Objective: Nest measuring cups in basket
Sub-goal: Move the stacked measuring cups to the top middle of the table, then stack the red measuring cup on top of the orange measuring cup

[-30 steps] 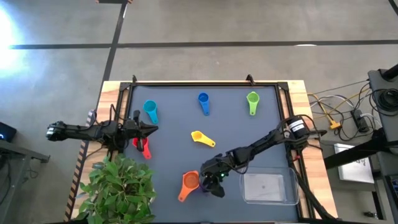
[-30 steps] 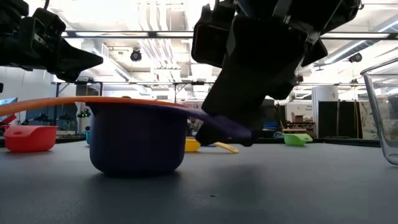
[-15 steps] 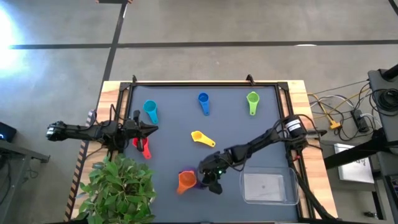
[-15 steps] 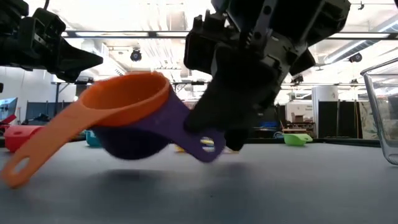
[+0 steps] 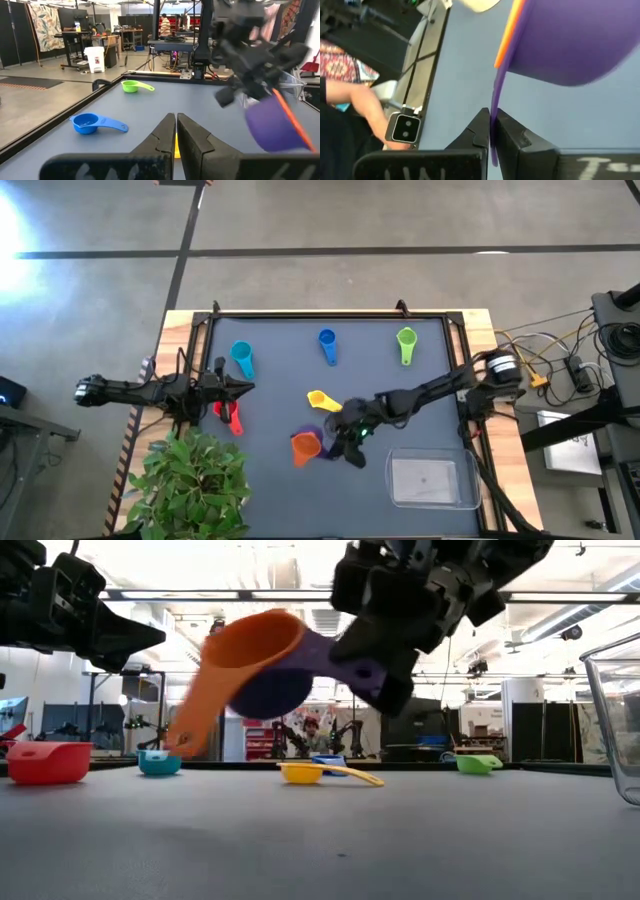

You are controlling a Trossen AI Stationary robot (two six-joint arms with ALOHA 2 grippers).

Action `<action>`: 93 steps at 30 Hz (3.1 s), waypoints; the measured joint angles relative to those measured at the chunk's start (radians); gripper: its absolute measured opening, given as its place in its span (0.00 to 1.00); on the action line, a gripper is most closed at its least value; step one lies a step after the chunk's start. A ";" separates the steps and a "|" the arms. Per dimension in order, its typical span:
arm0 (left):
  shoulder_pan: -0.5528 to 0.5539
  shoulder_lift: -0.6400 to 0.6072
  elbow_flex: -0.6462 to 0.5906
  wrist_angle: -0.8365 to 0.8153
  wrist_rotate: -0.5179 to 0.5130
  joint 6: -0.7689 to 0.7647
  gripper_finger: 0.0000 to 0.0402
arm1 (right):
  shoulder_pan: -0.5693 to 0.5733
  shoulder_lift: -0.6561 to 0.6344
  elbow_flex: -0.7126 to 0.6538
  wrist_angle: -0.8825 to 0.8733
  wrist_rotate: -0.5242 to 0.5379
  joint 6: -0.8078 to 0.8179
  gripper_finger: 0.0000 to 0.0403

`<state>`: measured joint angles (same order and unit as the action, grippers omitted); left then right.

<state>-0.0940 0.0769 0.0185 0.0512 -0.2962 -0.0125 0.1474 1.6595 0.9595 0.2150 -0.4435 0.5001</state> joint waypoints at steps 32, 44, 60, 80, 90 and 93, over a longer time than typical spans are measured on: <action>0.000 0.003 0.000 0.000 0.000 0.000 0.00 | -0.554 -0.510 -0.720 0.234 -0.089 0.348 0.02; 0.000 0.003 0.000 0.000 0.000 0.000 0.00 | -0.577 -0.436 -0.692 0.153 -0.068 0.270 0.17; 0.000 0.003 0.000 0.000 0.000 0.000 0.00 | -0.576 -0.522 -0.568 -0.165 -0.069 0.137 0.54; 0.000 0.003 0.000 0.000 0.000 0.000 0.00 | -0.575 -0.776 -0.244 -0.625 0.209 -0.362 0.57; 0.000 0.003 0.000 0.000 0.000 0.000 0.00 | -0.549 -0.779 -0.241 -0.638 0.232 -0.388 0.53; 0.000 0.003 0.000 0.000 0.000 0.000 0.00 | -0.501 -0.813 -0.269 -0.618 0.288 -0.373 0.52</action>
<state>-0.0937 0.0799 0.0185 0.0509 -0.2964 -0.0126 -0.3534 0.8467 0.6902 -0.4026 -0.1557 0.1271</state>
